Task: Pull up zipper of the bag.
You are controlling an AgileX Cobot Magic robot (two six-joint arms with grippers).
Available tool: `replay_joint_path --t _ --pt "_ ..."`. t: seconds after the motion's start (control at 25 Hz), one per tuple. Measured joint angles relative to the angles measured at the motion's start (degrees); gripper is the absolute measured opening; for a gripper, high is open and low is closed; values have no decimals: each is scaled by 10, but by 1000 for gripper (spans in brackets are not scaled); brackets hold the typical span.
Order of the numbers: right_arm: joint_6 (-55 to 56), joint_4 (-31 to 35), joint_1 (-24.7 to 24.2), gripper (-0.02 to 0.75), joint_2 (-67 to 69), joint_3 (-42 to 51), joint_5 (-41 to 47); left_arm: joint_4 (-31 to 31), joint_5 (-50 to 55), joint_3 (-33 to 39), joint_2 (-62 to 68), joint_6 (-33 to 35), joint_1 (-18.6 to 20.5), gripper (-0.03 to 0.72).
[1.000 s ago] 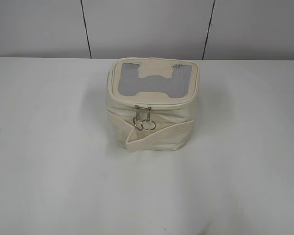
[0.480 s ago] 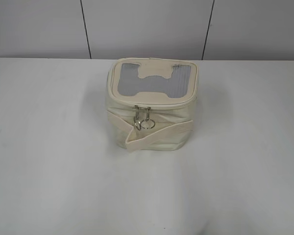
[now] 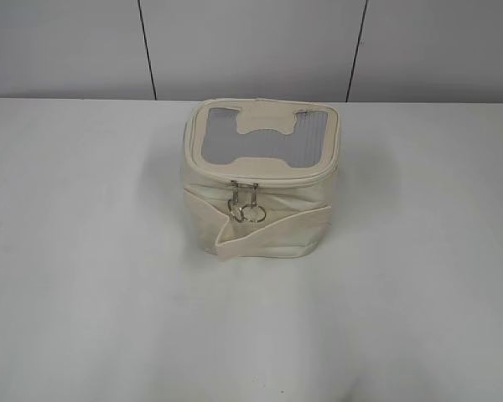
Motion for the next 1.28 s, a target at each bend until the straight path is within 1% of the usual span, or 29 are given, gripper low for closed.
replay_joint_path --t 0.36,0.56,0.76,1.08,1.28 --pt "0 1 0 536 0 0 -1 0 0 0 0 2 0 425" --pt "5 19 0 536 0 0 -1 0 0 0 0 22 0 424" --pt "14 20 0 536 0 0 -1 0 0 0 0 31 0 399" --pt "43 3 0 536 0 0 -1 0 0 0 0 31 0 351" --pt "43 3 0 536 0 0 -1 0 0 0 0 31 0 343"
